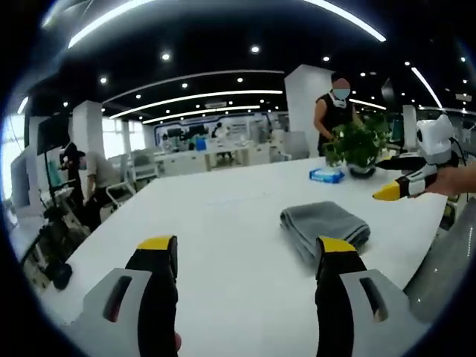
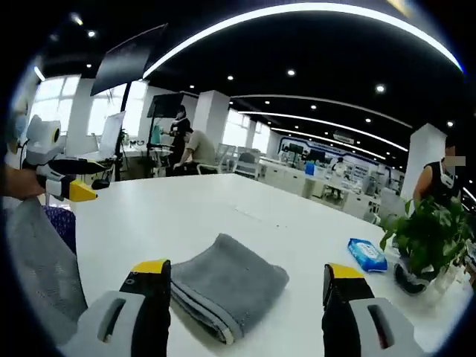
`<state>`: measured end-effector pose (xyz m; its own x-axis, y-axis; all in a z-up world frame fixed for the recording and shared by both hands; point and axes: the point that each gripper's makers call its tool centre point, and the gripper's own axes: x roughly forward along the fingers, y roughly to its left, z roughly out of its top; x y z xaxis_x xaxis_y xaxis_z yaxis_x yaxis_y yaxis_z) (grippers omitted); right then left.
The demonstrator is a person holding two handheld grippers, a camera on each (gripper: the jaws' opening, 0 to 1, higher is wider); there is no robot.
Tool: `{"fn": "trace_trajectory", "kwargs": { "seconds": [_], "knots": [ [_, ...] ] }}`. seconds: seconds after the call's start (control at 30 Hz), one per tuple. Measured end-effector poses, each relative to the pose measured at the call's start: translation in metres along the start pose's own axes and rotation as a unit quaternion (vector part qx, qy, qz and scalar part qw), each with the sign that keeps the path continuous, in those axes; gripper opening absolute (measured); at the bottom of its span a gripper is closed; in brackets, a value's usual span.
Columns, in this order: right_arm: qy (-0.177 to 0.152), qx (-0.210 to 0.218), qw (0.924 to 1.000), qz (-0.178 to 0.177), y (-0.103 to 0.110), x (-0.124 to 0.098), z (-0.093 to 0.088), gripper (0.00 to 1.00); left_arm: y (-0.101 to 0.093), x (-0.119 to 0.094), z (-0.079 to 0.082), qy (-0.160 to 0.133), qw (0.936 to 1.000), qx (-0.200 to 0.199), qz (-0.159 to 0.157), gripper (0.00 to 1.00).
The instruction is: Open the folded towel by lifting each exposed corner and separating the folded layers until the towel lies flat within the target outline without major curled edges
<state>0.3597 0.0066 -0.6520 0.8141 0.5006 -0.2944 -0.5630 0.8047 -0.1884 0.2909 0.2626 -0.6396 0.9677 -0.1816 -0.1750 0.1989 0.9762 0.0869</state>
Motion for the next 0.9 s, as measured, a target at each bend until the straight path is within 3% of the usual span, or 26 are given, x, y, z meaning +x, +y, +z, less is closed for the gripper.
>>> {"fn": "trace_trajectory", "kwargs": {
  "seconds": [0.13, 0.23, 0.3, 0.43, 0.57, 0.8, 0.9],
  "knots": [
    [0.007, -0.007, 0.9997, 0.024, 0.018, 0.018, 0.004, 0.81, -0.002, 0.003, -0.003, 0.005, 0.9992, 0.039, 0.002, 0.73],
    [0.012, 0.012, 0.9988, 0.046, 0.036, 0.029, 0.004, 0.78, -0.007, 0.003, -0.009, 0.019, 0.9975, 0.067, -0.003, 0.70],
    [0.014, 0.010, 0.9985, 0.052, 0.048, 0.037, 0.002, 0.77, -0.005, 0.005, -0.013, 0.030, 0.9975, 0.064, -0.002, 0.69],
    [0.033, 0.011, 0.9966, 0.075, 0.072, 0.055, -0.011, 0.76, -0.005, 0.007, -0.018, 0.041, 0.9980, 0.047, -0.007, 0.67],
    [0.051, -0.001, 0.9953, 0.082, 0.089, 0.070, -0.026, 0.71, -0.006, 0.007, -0.024, 0.055, 0.9961, 0.068, -0.010, 0.64],
    [0.081, 0.017, 0.9945, 0.064, 0.099, 0.093, -0.052, 0.63, -0.001, 0.007, -0.026, 0.058, 0.9955, 0.074, -0.001, 0.61],
    [0.098, 0.030, 0.9924, 0.068, 0.104, 0.099, -0.062, 0.61, 0.011, 0.007, -0.035, 0.083, 0.9921, 0.092, 0.020, 0.61]
  ]
}}
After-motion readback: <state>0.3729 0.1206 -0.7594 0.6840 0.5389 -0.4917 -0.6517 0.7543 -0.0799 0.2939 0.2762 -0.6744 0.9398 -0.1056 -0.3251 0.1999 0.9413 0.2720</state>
